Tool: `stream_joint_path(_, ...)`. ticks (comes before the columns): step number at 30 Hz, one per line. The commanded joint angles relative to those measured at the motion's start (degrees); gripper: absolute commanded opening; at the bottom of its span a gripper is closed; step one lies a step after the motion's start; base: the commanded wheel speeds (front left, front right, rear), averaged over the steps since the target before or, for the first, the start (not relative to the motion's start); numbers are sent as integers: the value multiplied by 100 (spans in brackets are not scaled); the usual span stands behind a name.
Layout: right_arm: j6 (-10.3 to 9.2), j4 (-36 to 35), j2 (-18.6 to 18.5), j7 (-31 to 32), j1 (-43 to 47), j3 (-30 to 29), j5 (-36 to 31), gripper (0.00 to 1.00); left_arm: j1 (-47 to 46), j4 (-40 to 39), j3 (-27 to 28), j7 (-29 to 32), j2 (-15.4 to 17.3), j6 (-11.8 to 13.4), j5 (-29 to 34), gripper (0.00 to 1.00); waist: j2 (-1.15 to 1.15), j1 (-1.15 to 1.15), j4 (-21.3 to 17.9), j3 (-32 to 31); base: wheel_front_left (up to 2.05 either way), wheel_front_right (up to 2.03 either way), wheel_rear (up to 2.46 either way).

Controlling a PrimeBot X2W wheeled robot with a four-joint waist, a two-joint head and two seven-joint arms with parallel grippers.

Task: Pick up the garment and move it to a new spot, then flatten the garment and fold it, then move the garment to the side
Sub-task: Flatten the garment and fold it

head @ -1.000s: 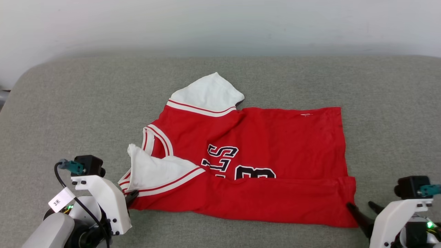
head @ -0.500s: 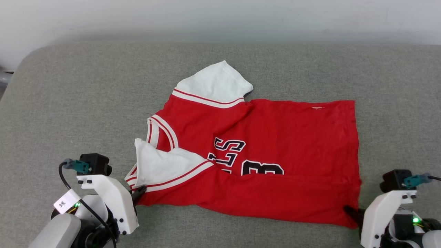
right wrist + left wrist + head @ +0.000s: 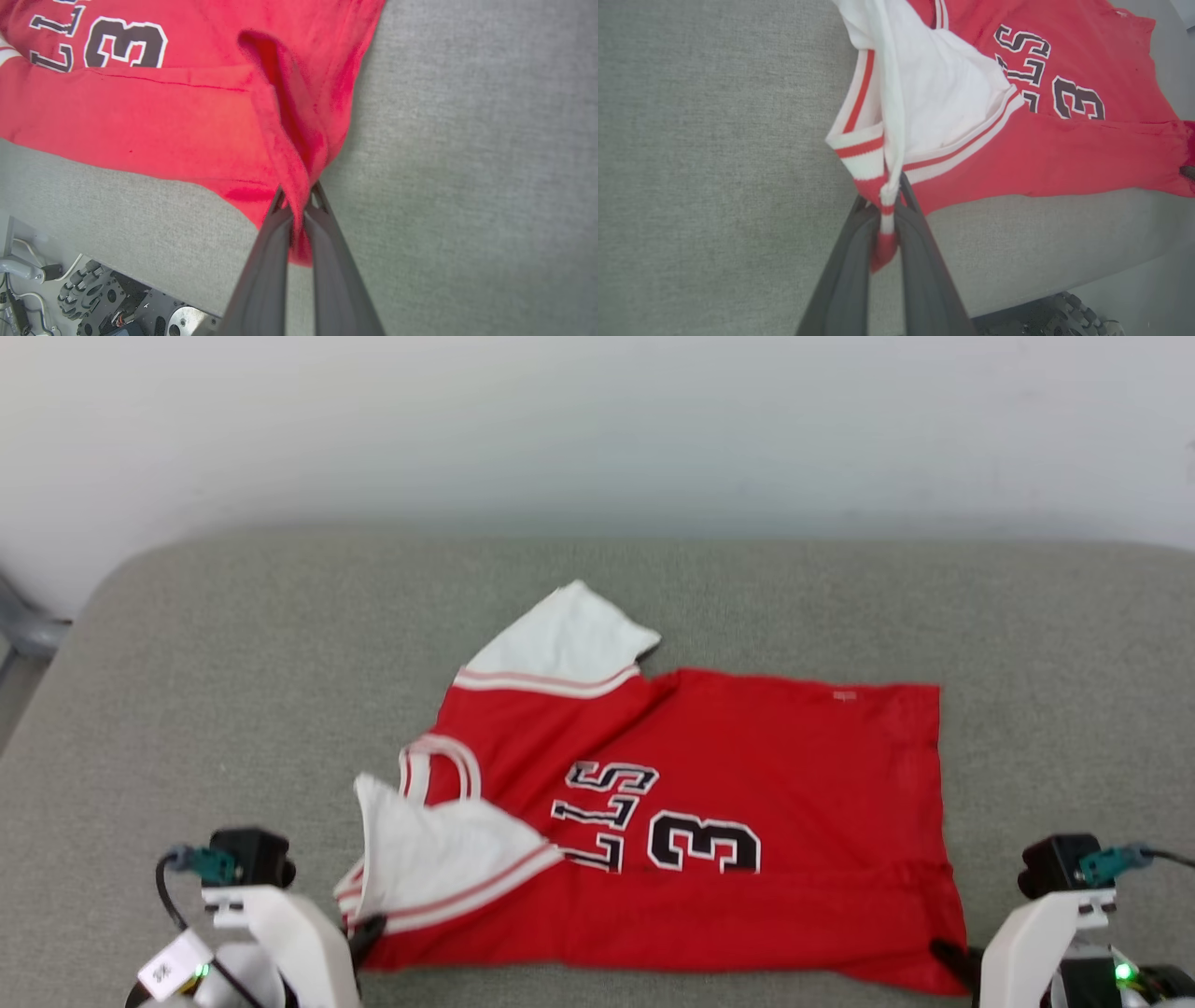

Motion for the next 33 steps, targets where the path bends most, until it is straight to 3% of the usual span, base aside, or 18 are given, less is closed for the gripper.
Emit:
stream_joint_path(1,-7,-109,9,49,167,-29,38,0,233,-75,27,20,99,86,-37,0,0,0,10,-280,0,0,0)
stream_joint_path(6,-7,-387,44,186,651,-215,30,0,774,-285,41,103,250,256,-151,0,0,0,3,-446,0,0,0)
stream_joint_path(10,-7,-450,203,249,1009,-401,-3,0,1061,-234,80,-10,145,311,-288,0,0,0,15,-485,0,0,0)
stream_joint_path(13,-7,-385,396,200,1250,-492,-39,0,1139,-76,40,-142,7,211,-315,0,0,0,23,-501,0,0,0)
stream_joint_path(14,-7,-342,455,159,1299,-505,-43,13,1129,8,23,-183,-41,185,-329,0,0,0,23,-497,0,0,0)
stream_joint_path(15,-7,-305,505,87,1341,-535,-58,44,1095,98,7,-226,-78,157,-305,0,0,0,26,-496,0,0,0)
stream_joint_path(16,-6,-214,646,-241,1395,-540,-137,100,952,367,-21,-425,-236,94,-223,100,0,0,24,-490,0,0,0)
stream_joint_path(28,-6,-755,735,-2821,830,-658,-864,100,-9,486,48,-1606,-333,-22,686,100,0,0,-82,-460,0,0,0)
stream_joint_path(33,-6,-906,836,-3372,648,-765,-1175,100,-467,600,-13,-2084,-511,-76,1030,100,0,0,-119,-375,0,0,0)
